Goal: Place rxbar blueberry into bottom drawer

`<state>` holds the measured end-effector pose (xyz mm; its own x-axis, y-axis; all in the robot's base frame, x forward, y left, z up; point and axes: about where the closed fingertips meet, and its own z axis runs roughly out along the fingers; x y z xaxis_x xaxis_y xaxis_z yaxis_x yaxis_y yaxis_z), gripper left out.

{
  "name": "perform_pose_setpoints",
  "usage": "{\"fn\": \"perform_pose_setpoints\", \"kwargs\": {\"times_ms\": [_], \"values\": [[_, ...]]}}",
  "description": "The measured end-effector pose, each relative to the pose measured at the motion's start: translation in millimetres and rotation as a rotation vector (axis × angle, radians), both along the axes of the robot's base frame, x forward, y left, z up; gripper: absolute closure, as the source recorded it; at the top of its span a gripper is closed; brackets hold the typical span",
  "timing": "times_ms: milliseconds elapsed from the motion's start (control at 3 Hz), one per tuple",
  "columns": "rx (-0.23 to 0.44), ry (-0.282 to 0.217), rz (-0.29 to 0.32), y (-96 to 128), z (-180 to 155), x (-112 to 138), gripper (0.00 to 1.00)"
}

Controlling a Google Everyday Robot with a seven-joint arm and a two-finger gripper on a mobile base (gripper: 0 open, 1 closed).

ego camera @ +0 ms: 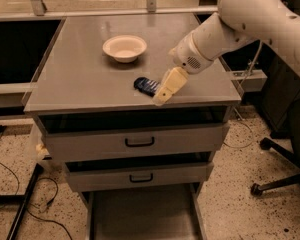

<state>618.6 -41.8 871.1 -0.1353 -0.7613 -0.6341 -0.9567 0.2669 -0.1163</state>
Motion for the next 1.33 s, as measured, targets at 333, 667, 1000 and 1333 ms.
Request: {"fn": "perform_pose_setpoints", "kwargs": {"times_ms": [333, 667, 1000, 1333], "values": [[0.017, 0.024, -0.031, -3.9, -13.3, 10.1, 0.0], [0.034, 0.034, -0.056, -7.2, -19.9, 16.7, 0.0], [0.043, 0.039, -0.077, -9.6, -24.6, 20.8, 0.0], [0.048, 0.038, -0.12, -13.6, -30.5, 24.8, 0.0]]}}
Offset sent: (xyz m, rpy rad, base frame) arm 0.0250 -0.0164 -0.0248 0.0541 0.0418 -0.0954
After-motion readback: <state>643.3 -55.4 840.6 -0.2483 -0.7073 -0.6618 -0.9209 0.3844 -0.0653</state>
